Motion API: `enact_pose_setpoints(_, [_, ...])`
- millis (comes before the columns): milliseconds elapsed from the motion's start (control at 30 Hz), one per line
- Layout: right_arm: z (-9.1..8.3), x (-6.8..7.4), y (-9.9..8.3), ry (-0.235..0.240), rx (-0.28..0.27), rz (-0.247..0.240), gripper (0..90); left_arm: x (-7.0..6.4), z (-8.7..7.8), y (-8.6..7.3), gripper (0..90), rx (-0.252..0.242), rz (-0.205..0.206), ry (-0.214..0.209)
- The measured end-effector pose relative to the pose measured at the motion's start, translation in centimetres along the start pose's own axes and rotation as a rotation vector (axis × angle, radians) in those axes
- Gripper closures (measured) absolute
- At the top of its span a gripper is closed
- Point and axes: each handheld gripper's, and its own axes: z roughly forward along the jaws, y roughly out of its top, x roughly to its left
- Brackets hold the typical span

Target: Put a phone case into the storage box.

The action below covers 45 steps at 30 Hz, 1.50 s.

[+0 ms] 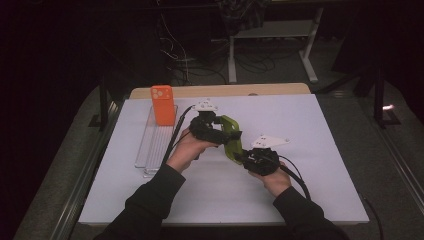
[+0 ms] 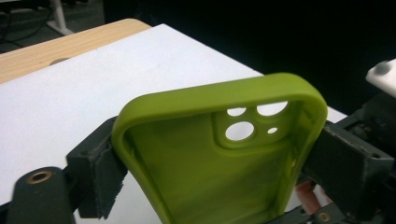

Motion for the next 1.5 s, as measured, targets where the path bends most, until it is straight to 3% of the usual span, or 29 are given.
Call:
enact_pose_setpoints(167, [0.1,0.1,0.1,0.005,0.004,-0.014,73.2,0.0,-0.3,0.2,16.0,-0.002,-0.019,-0.018])
enact_pose_setpoints(267, [0.0,0.2,0.2,0.007,-0.001,-0.018,57.1,0.0,-0.5,0.5,16.2,0.002,-0.007,-0.004])
enact_pose_setpoints(433, [-0.3,-0.2,0.1,0.002,0.032,-0.011,39.4,0.7,-1.6,1.4,16.2,-0.004,0.004,0.020])
enact_pose_setpoints(533, [-0.6,-0.6,-0.1,-0.002,0.055,-0.016,29.6,1.2,-2.7,2.1,16.2,-0.004,0.004,0.048])
enact_pose_setpoints(667, [-1.1,-1.1,-0.7,-0.052,0.101,-0.010,19.6,2.1,-4.4,3.2,16.2,0.001,0.018,0.094])
enact_pose_setpoints(733, [-1.3,-1.4,-1.0,-0.043,0.107,-0.005,13.6,2.6,-5.3,3.6,16.2,0.004,0.021,0.116])
enact_pose_setpoints(900, [-2.1,-1.8,-1.7,-0.063,0.100,-0.013,7.9,3.9,-7.7,4.6,16.2,-0.004,0.017,0.170])
enact_pose_setpoints(1067, [-3.0,-2.2,-2.5,-0.048,0.115,-0.008,0.0,5.2,-9.8,5.2,16.1,-0.025,-0.003,0.233])
enact_pose_setpoints(1500, [-5.0,-3.2,-4.5,-0.056,0.122,-0.010,0.0,8.3,-14.2,5.3,16.1,-0.044,-0.028,0.379])
